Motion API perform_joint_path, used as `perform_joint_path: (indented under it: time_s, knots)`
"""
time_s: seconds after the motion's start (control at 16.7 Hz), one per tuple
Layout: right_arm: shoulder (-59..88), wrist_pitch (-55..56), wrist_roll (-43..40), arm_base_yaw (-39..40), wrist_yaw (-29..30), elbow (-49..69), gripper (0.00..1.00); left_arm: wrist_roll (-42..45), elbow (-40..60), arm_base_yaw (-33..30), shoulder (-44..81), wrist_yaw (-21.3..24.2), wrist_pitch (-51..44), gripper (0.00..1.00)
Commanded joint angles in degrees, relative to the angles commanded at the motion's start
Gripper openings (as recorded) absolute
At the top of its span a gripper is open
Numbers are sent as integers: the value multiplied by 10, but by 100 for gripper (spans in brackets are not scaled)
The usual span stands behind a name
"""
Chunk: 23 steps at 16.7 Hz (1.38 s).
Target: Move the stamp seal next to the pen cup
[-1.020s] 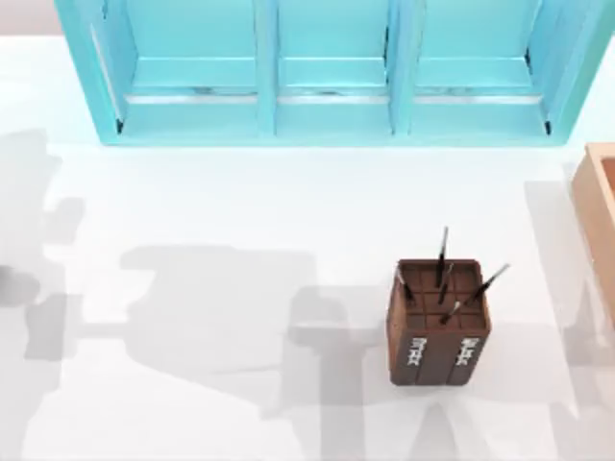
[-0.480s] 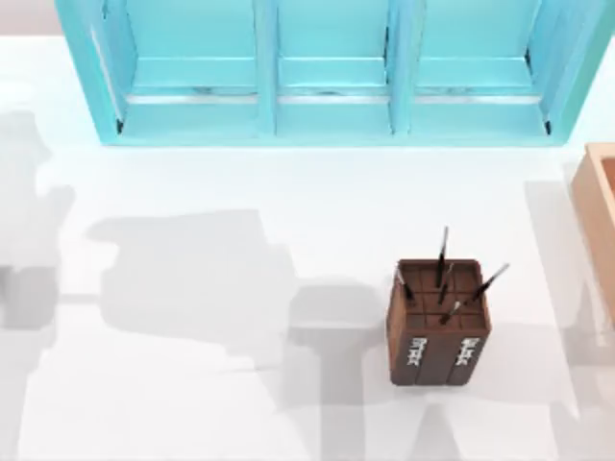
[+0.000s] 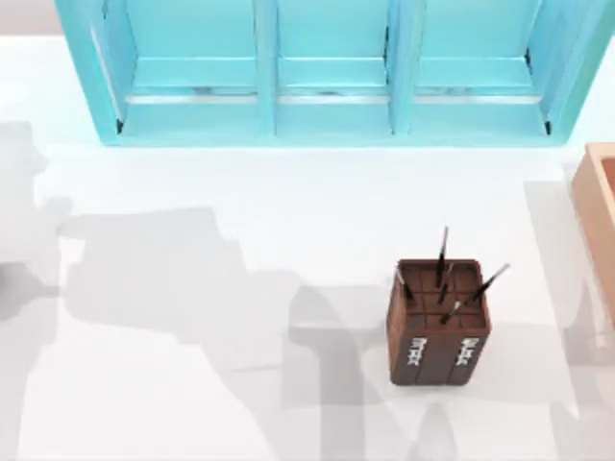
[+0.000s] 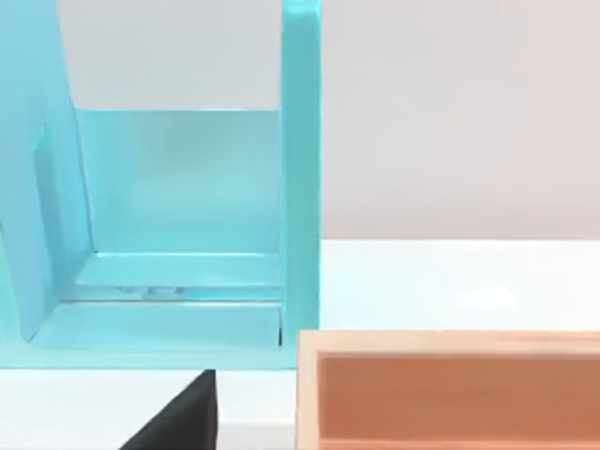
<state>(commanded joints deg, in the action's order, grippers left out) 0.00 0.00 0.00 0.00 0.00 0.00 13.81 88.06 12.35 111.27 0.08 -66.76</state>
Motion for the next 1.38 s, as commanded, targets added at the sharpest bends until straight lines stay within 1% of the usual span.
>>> perform_joint_path:
  time_s: [0.18, 0.3, 0.6, 1.38]
  knots:
    - [0, 0, 0, 0, 0, 0, 100, 2, -61, 1, 16, 0, 82, 100]
    - [0, 0, 0, 0, 0, 0, 100, 2, -89, 2, 24, 0, 114, 100]
    - [0, 0, 0, 0, 0, 0, 100, 3, -96, 2, 26, 0, 121, 100]
    - [0, 0, 0, 0, 0, 0, 100, 3, -96, 2, 26, 0, 121, 2]
